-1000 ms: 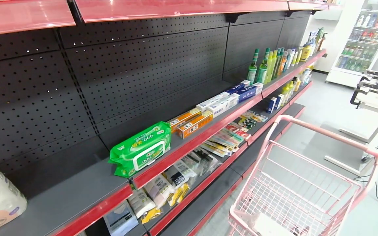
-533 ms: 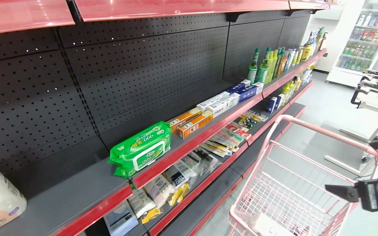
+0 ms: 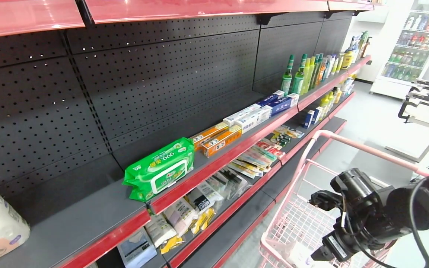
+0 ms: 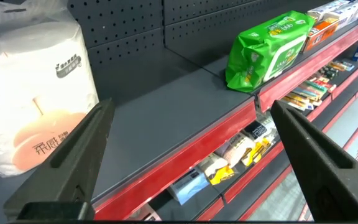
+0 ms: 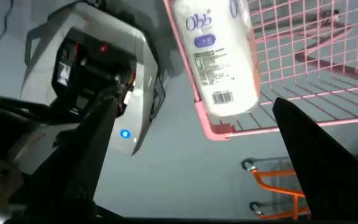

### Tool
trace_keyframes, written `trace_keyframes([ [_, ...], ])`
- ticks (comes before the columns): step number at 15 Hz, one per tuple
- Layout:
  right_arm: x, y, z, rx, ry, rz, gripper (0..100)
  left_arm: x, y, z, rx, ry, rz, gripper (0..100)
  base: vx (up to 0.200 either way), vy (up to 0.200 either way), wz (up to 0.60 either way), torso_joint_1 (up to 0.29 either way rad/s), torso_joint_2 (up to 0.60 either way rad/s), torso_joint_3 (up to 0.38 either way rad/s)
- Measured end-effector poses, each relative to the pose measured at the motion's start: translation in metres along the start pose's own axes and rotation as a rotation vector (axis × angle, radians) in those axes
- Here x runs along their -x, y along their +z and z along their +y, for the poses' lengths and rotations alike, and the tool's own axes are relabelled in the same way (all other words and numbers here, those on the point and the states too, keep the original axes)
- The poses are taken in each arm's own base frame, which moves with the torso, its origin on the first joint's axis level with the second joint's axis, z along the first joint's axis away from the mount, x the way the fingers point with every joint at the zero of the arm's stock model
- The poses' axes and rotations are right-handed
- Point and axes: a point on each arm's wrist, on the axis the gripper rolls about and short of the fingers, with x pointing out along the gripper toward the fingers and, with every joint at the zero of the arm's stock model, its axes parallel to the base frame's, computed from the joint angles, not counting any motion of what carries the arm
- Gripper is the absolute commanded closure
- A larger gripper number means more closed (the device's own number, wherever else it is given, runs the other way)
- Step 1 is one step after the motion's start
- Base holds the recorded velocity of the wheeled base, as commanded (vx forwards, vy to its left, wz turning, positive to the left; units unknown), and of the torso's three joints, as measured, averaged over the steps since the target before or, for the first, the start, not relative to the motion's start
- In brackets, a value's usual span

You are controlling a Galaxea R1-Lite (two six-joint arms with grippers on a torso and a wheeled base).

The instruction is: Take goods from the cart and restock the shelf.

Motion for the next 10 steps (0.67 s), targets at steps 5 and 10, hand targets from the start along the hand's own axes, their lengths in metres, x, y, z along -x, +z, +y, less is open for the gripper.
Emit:
trace_keyframes([
  [5, -0.018, -0.008, 0.003, 0.094, 0.018, 0.09, 0, 0.0, 0.0, 0.0, 0.0, 0.0, 0.0, 0, 0.0, 0.0, 0.0, -0.088, 0.2, 0.105],
  [10, -0.022, -0.011, 0.008, 0.14, 0.028, 0.111, 0, 0.0, 0.0, 0.0, 0.0, 0.0, 0.0, 0, 0.0, 0.0, 0.0, -0.111, 0.24, 0.129],
])
